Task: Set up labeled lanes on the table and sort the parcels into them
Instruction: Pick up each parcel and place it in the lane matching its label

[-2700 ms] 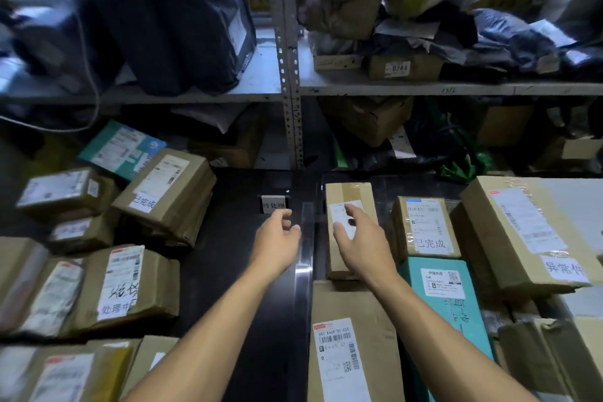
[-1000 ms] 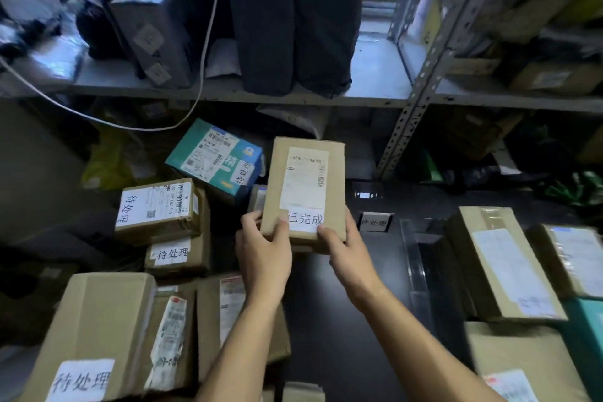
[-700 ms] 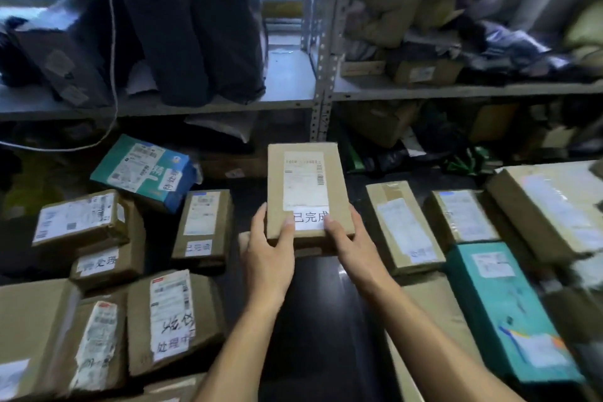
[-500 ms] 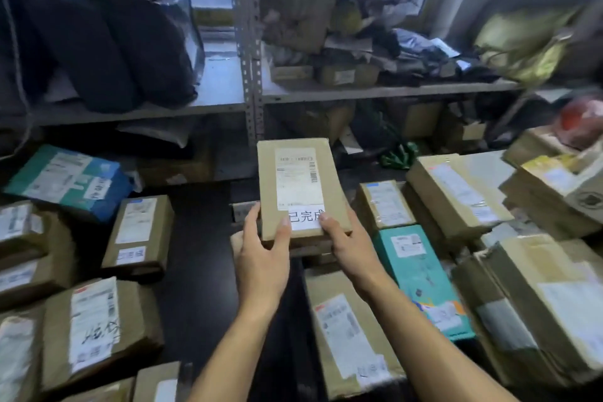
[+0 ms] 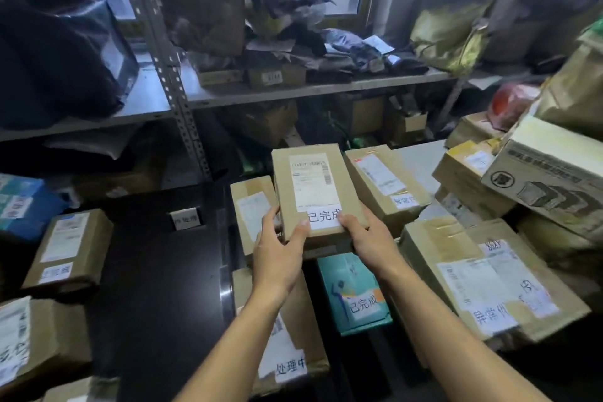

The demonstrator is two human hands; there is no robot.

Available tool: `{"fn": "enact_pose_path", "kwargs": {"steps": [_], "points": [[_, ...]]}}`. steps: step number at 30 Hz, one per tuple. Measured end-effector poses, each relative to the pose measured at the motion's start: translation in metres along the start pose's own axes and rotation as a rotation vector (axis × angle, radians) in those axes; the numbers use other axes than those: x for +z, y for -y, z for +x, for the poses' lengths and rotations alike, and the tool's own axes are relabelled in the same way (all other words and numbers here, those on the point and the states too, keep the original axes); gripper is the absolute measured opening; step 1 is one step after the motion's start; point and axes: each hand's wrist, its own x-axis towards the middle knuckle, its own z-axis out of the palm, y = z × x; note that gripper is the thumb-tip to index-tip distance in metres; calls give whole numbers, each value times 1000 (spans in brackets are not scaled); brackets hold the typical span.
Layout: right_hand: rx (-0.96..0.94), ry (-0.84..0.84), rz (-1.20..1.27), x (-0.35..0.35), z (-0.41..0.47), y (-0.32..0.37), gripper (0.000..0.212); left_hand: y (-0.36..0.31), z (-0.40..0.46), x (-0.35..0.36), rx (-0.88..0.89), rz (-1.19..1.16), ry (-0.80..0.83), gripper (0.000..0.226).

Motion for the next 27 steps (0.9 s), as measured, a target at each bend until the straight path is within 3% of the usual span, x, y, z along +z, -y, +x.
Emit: {"fn": "enact_pose_path", "kwargs": {"steps": [9, 21, 27], "points": [[115, -166, -10, -11, 42, -28, 49, 14, 27, 53, -88, -7, 39, 61], [172, -95, 56, -3, 85, -43, 54, 20, 58, 72, -170, 25, 82, 63], [145, -162, -11, -4, 83, -39, 51, 21, 58, 75, -173, 19, 94, 64]]}}
